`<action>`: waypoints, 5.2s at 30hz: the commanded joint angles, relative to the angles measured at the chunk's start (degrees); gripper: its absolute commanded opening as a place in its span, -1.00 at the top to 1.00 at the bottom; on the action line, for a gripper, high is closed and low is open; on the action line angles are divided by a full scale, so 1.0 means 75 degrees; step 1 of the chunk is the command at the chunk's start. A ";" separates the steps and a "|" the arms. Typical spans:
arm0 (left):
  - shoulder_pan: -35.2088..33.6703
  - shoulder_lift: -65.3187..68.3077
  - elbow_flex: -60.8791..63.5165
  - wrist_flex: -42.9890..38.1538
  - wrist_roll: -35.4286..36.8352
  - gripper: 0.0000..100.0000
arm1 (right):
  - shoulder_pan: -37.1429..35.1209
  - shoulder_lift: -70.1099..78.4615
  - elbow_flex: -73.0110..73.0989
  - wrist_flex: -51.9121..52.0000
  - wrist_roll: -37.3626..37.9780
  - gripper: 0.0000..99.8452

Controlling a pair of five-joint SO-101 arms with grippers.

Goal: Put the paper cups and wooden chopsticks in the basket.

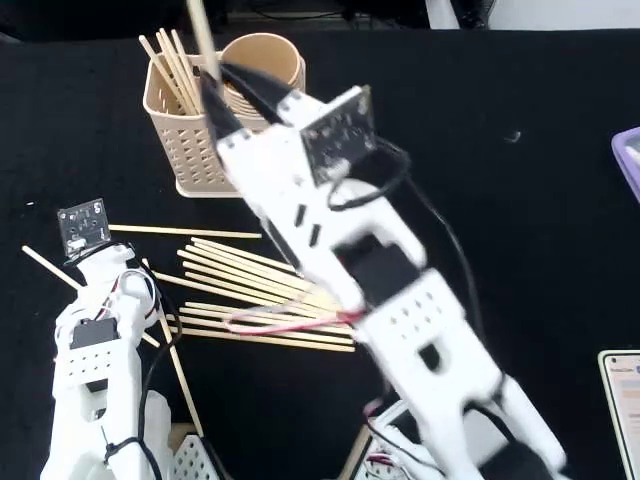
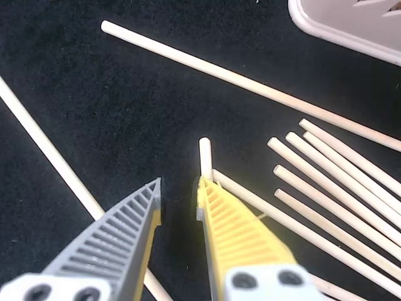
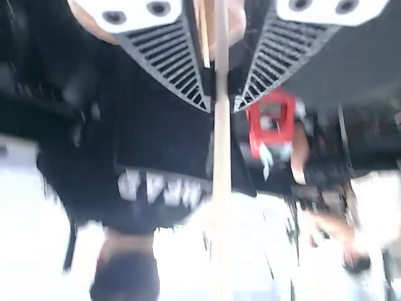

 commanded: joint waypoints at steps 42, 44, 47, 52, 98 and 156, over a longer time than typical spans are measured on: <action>0.0088 -0.0141 0.0006 -0.0328 -0.0035 0.79 | 0.0223 0.4952 -0.4835 0.2344 -0.0117 0.84; 0.0088 -0.0141 0.0006 -0.0328 -0.0035 0.79 | 0.0082 0.4202 -0.4847 0.3610 -0.0117 0.84; 0.0088 -0.0141 0.0006 -0.0328 -0.0035 0.79 | -0.0152 0.3089 -0.4835 0.5931 -0.0105 0.83; 0.0088 -0.0141 0.0006 -0.0328 -0.0035 0.79 | -0.0375 0.1999 -0.4519 0.9026 -0.0047 0.83; 0.0088 -0.0141 0.0006 -0.0328 -0.0035 0.79 | 0.0410 0.1987 0.1260 0.6963 0.4138 0.98; 0.0088 -0.0141 -0.0006 -0.0328 -0.0035 0.79 | 0.0152 0.1166 -0.1987 0.3552 0.1008 0.98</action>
